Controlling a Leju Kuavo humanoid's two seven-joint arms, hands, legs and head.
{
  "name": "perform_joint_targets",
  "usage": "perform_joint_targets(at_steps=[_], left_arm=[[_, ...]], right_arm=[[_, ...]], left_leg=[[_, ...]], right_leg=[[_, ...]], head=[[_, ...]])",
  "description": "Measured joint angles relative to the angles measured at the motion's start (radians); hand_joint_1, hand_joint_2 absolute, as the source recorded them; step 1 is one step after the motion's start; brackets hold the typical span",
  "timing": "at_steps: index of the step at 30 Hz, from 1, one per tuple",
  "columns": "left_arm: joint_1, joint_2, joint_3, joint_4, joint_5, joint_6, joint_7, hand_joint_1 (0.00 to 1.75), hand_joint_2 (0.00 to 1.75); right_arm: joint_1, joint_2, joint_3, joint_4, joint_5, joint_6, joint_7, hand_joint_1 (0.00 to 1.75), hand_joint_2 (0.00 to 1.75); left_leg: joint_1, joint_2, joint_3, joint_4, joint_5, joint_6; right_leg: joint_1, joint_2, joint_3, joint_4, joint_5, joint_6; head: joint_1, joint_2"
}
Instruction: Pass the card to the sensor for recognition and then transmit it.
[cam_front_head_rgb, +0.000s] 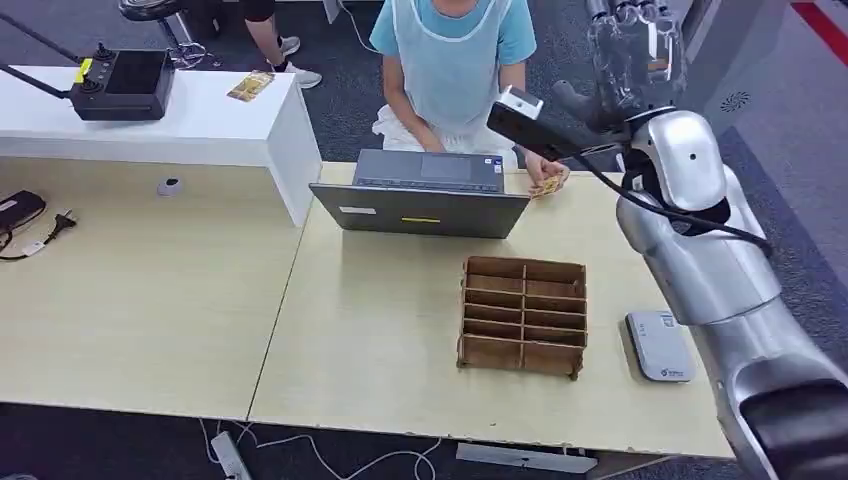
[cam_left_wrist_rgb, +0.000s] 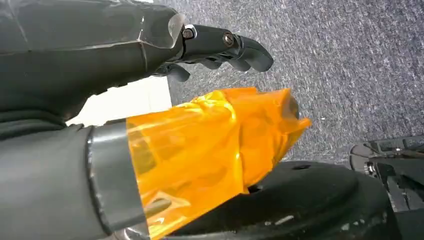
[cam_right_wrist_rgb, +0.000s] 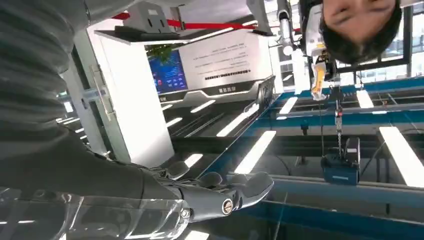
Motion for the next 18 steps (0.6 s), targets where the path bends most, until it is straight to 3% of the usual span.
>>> perform_joint_targets(at_steps=[4, 15, 18], left_arm=[[0.0, 0.001, -0.004, 0.0, -0.006, -0.001, 0.0, 0.0, 0.0], [-0.001, 0.003, -0.03, 0.0, -0.027, -0.01, 0.0, 0.0, 0.0], [-0.001, 0.006, -0.042, 0.0, -0.029, -0.012, 0.003, 0.0, 0.0]], right_arm=[[-0.019, 0.004, 0.014, 0.036, 0.003, 0.034, 0.012, 0.0, 1.75], [-0.179, 0.066, 0.041, 0.359, 0.018, 0.039, 0.029, 0.0, 1.75], [-0.227, 0.086, 0.044, 0.45, 0.021, 0.079, 0.045, 0.0, 1.75]], left_leg=[[0.0, 0.0, 0.0, 0.0, 0.0, 0.0], [0.0, 0.0, 0.0, 0.0, 0.001, -0.001], [0.0, 0.0, 0.0, 0.0, 0.001, -0.001]], right_leg=[[0.0, 0.0, 0.0, 0.0, 0.0, 0.0], [0.0, 0.0, 0.0, 0.0, 0.001, 0.0], [0.0, 0.001, -0.001, 0.0, 0.001, 0.0]], head=[[0.0, 0.0], [0.0, 0.0], [0.0, 0.0]])
